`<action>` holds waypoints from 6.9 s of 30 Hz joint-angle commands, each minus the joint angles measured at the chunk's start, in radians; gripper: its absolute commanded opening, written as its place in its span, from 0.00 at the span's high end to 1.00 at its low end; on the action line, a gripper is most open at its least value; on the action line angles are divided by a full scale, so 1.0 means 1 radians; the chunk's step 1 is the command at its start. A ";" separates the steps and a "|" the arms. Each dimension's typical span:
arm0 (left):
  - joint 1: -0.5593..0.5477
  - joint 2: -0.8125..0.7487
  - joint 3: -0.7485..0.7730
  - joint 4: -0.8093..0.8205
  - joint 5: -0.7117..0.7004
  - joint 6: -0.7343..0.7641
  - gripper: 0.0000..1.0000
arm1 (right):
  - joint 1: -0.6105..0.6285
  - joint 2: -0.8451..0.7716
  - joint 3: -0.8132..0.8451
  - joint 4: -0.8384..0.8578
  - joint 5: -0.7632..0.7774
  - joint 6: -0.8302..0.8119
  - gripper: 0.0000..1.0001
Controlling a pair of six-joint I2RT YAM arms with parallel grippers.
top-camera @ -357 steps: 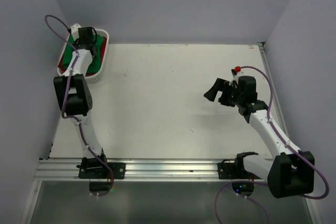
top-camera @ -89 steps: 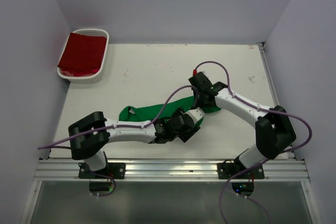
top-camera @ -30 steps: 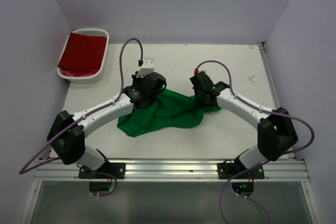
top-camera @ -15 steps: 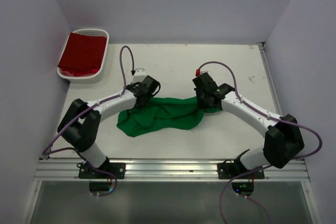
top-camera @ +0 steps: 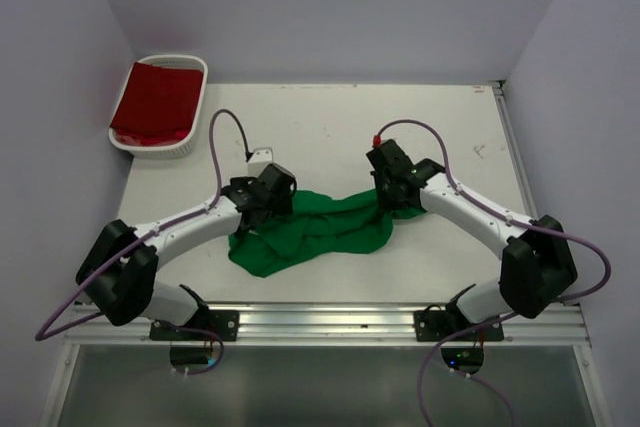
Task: Fold and stack the t-shirts
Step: Flatten out the tshirt
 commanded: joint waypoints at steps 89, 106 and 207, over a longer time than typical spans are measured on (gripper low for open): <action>0.523 0.719 1.261 -0.143 0.106 0.276 1.00 | 0.027 0.002 -0.117 -0.021 -0.112 0.080 1.00; 0.538 0.756 1.294 -0.123 0.147 0.284 1.00 | 0.089 -0.036 -0.183 -0.068 -0.070 0.157 0.43; 0.652 -0.455 0.494 0.205 0.739 0.502 1.00 | -0.077 -0.288 0.611 -0.041 0.241 -0.173 1.00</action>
